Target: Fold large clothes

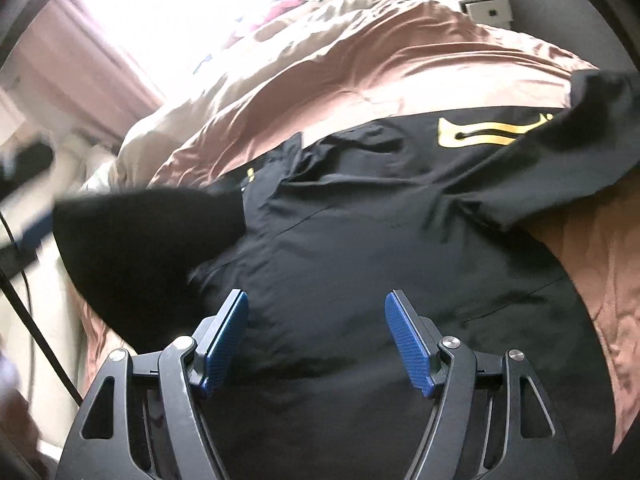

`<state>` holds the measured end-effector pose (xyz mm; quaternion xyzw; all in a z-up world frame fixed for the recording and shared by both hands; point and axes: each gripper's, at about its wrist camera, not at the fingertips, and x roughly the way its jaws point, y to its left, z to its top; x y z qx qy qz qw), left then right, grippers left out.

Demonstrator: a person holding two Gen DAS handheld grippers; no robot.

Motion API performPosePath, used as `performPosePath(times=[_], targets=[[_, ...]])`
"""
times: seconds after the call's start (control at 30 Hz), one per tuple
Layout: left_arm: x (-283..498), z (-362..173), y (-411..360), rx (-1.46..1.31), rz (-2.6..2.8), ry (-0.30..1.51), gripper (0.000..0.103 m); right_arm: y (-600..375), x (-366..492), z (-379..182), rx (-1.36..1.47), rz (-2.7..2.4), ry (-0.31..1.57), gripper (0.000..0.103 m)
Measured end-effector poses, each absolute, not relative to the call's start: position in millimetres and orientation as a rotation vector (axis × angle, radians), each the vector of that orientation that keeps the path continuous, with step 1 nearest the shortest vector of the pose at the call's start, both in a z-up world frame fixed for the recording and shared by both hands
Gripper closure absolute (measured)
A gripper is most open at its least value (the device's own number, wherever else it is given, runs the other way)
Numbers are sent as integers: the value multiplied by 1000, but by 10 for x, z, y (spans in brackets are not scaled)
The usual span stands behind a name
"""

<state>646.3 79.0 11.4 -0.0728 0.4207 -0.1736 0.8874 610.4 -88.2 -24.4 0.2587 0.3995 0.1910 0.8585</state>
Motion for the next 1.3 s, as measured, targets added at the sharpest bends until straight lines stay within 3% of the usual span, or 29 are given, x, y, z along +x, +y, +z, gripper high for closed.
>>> performPosePath(times=[0.13,0.23,0.6,1.0,1.1,1.3], targets=[[6401,-5,834,-181,-399,911,26,-966,6178,-285,562,380,837,33],[6356,-74,855,-215,-439,953,17,-1018,6204,-317,574,378,841,33],[5868,-826,1302,-424,-418,1062,6,-1042,6175,-277,541,387,806,33],[5096,-842,2283,-455,55,839,6,-762,6104,-185,426,455,776,33],[4997,-941,2516,-513,131,801,12,-627,6096,-168,388,500,774,34],[4955,-1286,2802,-567,227,827,36,-152,6101,-177,231,576,789,33]])
